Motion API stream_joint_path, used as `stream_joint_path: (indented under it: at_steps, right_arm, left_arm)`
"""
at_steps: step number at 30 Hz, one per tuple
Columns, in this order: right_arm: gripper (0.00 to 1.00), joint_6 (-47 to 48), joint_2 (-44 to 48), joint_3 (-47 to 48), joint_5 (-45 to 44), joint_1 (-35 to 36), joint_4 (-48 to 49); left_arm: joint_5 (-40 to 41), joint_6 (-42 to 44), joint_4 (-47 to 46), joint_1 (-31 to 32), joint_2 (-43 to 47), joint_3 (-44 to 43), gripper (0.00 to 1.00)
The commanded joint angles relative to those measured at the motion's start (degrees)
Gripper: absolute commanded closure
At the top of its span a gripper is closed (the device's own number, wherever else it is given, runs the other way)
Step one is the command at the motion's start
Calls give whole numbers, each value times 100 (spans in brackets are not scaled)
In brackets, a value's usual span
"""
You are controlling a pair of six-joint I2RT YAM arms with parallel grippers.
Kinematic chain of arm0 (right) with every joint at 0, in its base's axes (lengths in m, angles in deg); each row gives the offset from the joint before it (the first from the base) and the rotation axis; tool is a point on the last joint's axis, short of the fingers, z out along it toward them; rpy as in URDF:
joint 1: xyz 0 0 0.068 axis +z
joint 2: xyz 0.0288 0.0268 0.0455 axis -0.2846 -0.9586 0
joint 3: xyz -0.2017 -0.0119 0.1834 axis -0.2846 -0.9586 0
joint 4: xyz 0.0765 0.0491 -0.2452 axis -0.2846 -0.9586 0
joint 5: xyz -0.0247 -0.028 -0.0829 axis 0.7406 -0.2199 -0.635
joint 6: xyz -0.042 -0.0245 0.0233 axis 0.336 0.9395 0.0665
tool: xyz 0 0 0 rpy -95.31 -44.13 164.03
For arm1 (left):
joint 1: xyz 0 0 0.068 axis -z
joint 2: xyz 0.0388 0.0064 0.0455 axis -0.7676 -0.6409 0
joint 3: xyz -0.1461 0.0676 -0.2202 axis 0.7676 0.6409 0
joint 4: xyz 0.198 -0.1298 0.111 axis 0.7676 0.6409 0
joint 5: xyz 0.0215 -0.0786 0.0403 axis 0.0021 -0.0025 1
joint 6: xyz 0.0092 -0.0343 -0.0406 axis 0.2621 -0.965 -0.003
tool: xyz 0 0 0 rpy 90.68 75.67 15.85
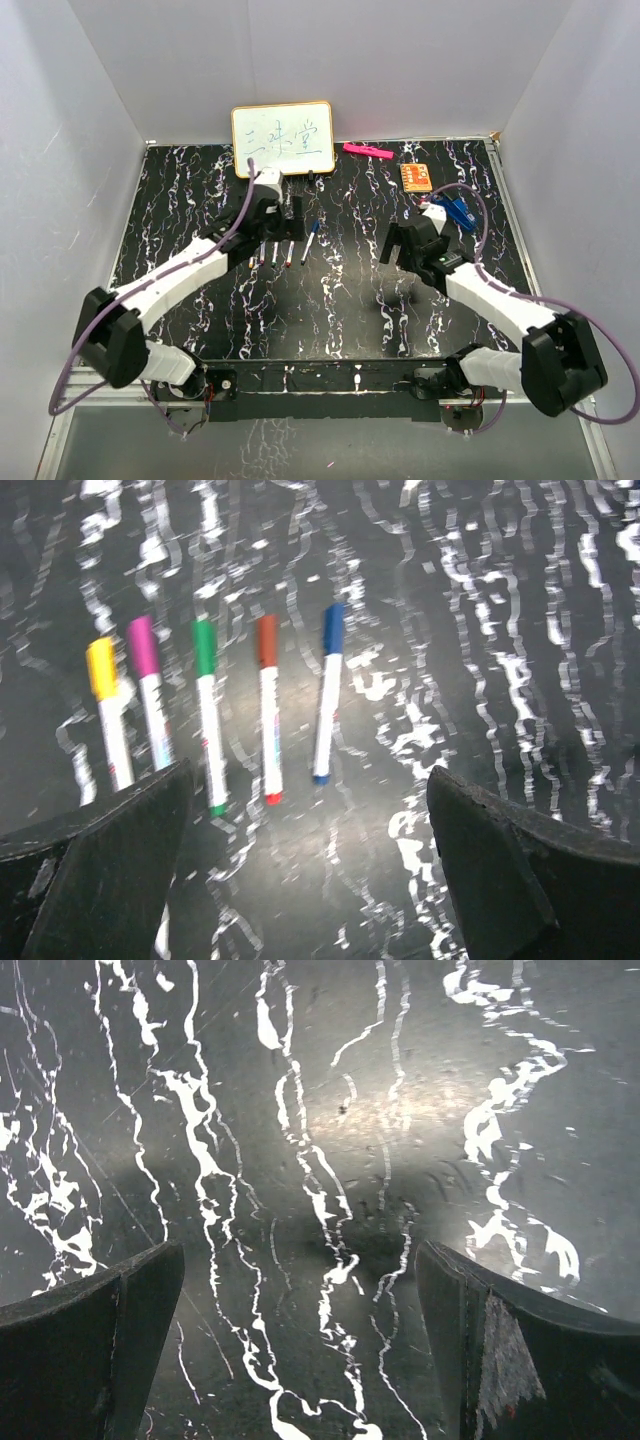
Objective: Insert the pens into the pen caps
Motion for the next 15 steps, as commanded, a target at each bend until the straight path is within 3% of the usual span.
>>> stream_joint_path:
  at_steps: [1,9,15]
  right_arm:
    - [2,-62,755,-182,-664,-178,134]
    - [2,-361,2149,-440,-1640,-293,-370]
    - [2,-540,2845,-541,-2028,-299,-756]
  left_arm:
    - [571,-43,651,-335,852,646,1]
    - [1253,-282,1833,-662,2096,1091,1]
    - [1941,-954,2690,-703,2783,1318,1]
